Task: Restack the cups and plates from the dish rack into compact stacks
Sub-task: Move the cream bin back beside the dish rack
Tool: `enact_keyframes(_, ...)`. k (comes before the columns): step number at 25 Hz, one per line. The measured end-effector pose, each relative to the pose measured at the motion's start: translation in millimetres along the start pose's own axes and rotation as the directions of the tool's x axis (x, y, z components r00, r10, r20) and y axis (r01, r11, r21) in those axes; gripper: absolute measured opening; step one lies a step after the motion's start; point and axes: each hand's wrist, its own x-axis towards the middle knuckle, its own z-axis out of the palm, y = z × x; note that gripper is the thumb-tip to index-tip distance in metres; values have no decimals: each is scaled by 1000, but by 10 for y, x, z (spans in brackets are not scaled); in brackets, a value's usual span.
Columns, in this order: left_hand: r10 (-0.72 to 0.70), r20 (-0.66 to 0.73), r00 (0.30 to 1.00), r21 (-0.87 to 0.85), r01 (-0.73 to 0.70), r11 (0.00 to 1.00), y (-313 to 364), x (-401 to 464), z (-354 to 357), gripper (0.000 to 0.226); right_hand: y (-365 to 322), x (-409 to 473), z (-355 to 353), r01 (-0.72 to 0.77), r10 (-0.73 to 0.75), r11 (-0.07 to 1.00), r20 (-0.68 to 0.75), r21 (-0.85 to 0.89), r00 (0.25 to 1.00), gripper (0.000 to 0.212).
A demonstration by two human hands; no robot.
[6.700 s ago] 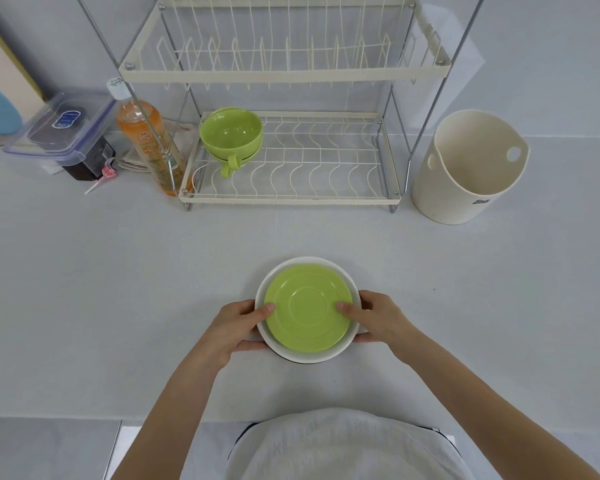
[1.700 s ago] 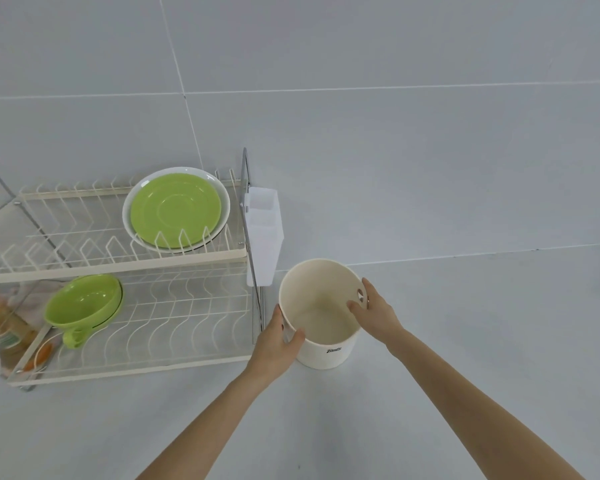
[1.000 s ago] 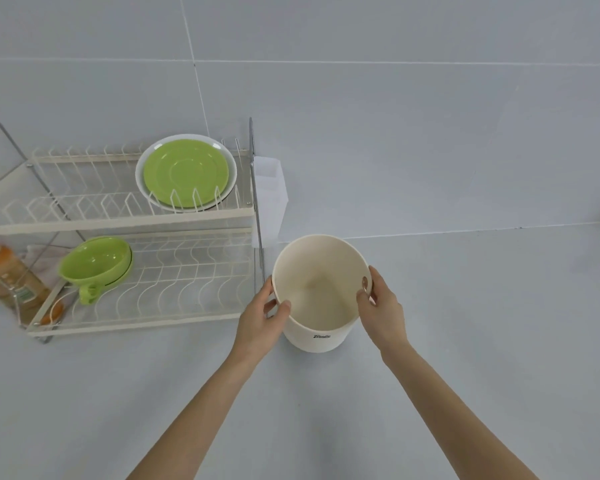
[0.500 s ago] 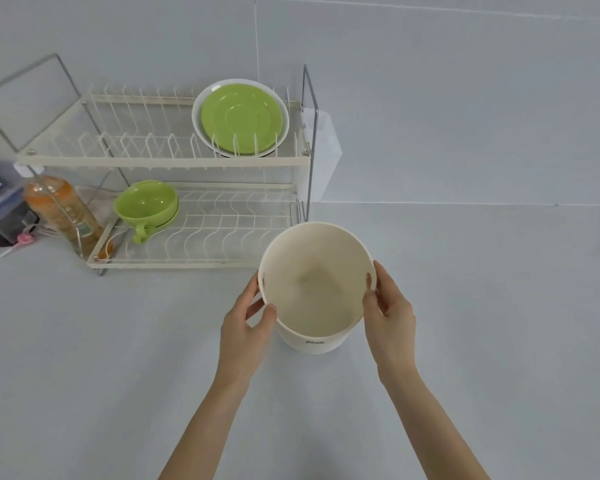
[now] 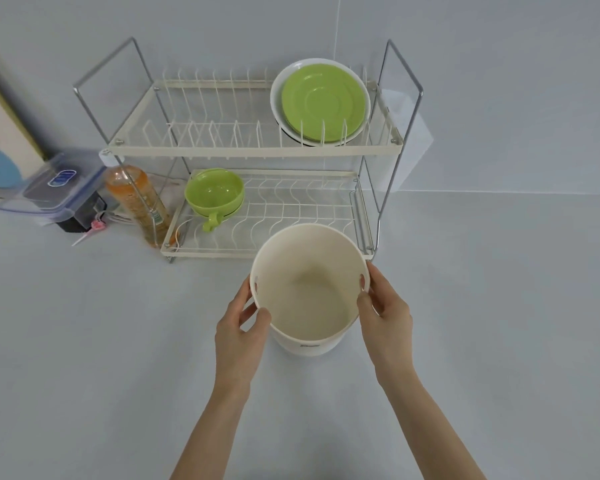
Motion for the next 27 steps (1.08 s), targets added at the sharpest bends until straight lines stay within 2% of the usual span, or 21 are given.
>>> enact_keyframes(12,-47,48,998,22,46,999,-113,331,-79,55,74,258,296,-70,65,996,-88,-56,994,45)
enact_keyframes(18,-22,55,998,43,20,999,-105,390,-19,55,134,342,303,-48,40,995,-92,-87,995,42)
enact_keyframes(23,-15,81,997,92,7,996,-106,420,-32,56,189,345,268,12,-17,991,-40,-136,999,36)
enact_keyframes(27,26,113,993,126,-40,991,-119,436,-51,57,199,330,208,44,-35,970,42,-240,999,41)
